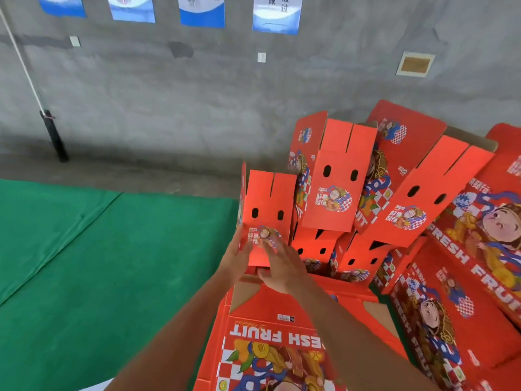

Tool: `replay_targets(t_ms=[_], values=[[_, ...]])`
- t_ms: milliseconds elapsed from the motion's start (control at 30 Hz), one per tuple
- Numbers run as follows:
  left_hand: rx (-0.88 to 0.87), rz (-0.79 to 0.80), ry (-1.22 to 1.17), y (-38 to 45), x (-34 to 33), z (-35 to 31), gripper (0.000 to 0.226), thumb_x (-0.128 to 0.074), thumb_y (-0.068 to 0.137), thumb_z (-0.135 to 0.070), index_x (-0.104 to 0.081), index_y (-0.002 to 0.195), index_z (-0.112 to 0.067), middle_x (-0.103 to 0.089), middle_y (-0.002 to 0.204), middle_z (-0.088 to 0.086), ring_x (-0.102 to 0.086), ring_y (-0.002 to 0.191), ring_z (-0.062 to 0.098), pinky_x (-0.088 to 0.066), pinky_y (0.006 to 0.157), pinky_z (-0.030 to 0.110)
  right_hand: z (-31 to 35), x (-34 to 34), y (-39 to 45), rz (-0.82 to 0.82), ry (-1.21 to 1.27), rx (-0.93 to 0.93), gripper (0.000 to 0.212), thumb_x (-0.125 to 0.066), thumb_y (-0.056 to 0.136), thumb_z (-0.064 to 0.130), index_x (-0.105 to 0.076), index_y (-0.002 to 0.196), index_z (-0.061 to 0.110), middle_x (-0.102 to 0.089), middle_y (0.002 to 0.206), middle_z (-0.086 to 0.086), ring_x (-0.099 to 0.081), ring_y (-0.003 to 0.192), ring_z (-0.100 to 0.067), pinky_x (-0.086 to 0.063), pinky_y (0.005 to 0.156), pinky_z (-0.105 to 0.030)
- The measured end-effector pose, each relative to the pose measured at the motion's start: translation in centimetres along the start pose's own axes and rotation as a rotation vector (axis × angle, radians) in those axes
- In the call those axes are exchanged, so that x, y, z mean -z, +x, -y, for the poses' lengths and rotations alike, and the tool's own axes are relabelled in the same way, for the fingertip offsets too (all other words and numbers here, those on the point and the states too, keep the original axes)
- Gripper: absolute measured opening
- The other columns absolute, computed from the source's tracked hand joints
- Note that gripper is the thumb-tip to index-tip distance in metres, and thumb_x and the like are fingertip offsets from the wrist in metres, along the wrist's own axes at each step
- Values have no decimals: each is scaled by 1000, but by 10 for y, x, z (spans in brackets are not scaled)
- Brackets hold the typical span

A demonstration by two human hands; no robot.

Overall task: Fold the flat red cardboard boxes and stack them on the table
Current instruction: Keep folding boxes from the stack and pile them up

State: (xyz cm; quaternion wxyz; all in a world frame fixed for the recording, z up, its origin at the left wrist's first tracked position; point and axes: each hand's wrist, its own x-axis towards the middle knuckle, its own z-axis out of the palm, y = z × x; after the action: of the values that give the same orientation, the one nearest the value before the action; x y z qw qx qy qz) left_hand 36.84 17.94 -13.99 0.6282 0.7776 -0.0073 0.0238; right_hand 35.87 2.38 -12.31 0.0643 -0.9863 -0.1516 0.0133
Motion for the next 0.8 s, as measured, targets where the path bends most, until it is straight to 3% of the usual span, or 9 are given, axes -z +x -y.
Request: replay_targets(t_ms=[100,167,267,333,400,467,533,633,800], values=[[65,32,64,5,-5,10,67,-48,107,-10,-20,164,-32,-46,145,-7,-61,123,23,-49,97,34,-3,-12,-2,171,41,19,61,-51,102,43,-36,157,19,-30,165,-5,-37,147,-29,-35,119,-46],[71,43,123,4,-8,17,72,-50,106,-10,-17,163,-39,-49,137,-9,-65,110,21,-53,87,31,-3,-30,-14,202,97,17,50,-43,106,43,-45,150,19,-44,155,-5,-45,138,-25,-39,115,-42],[41,11,213,3,-11,26,75,-49,104,-7,-19,163,-42,-54,135,-8,-66,109,20,-53,83,27,-5,-52,-31,132,116,33,55,-29,110,46,-34,158,18,-31,163,-4,-28,150,-24,-23,124,-42],[39,-53,290,3,-14,29,67,-53,102,-10,-29,161,-31,-55,141,2,-60,117,22,-49,92,33,-8,-54,-30,98,169,20,55,-33,109,47,-38,155,18,-35,160,-2,-33,148,-23,-28,122,-41],[88,-127,365,7,-17,32,57,-59,101,-17,-35,153,-18,-50,145,11,-53,116,20,-42,90,33,-11,-51,-25,38,257,-51,51,-40,108,45,-42,151,17,-41,152,-1,-43,140,-22,-39,115,-39],[133,-158,392,14,-18,33,59,-66,99,-25,-34,148,-12,-49,144,13,-53,120,25,-37,87,31,-14,-45,-19,-28,335,-173,56,-44,108,41,-35,155,13,-37,156,-4,-40,143,-23,-38,116,-39],[152,-156,438,22,-18,31,62,-70,97,-28,-36,146,-12,-52,142,13,-54,127,31,-38,87,34,-18,-43,-15,26,372,-242,63,-44,107,42,-27,160,11,-34,162,-9,-33,149,-26,-31,122,-40],[196,-144,534,39,-20,35,55,-72,95,-33,-43,135,-8,-59,129,16,-60,118,36,-43,83,39,-20,-53,-16,143,260,-186,64,-34,109,47,-26,161,11,-29,166,-12,-25,154,-28,-20,127,-40],[279,-108,674,65,-23,55,42,-67,97,-37,-53,124,-7,-65,125,20,-63,116,39,-49,92,44,-21,-85,-27,133,130,-130,69,-11,108,56,-10,166,17,-2,174,-5,3,160,-23,3,130,-41]])
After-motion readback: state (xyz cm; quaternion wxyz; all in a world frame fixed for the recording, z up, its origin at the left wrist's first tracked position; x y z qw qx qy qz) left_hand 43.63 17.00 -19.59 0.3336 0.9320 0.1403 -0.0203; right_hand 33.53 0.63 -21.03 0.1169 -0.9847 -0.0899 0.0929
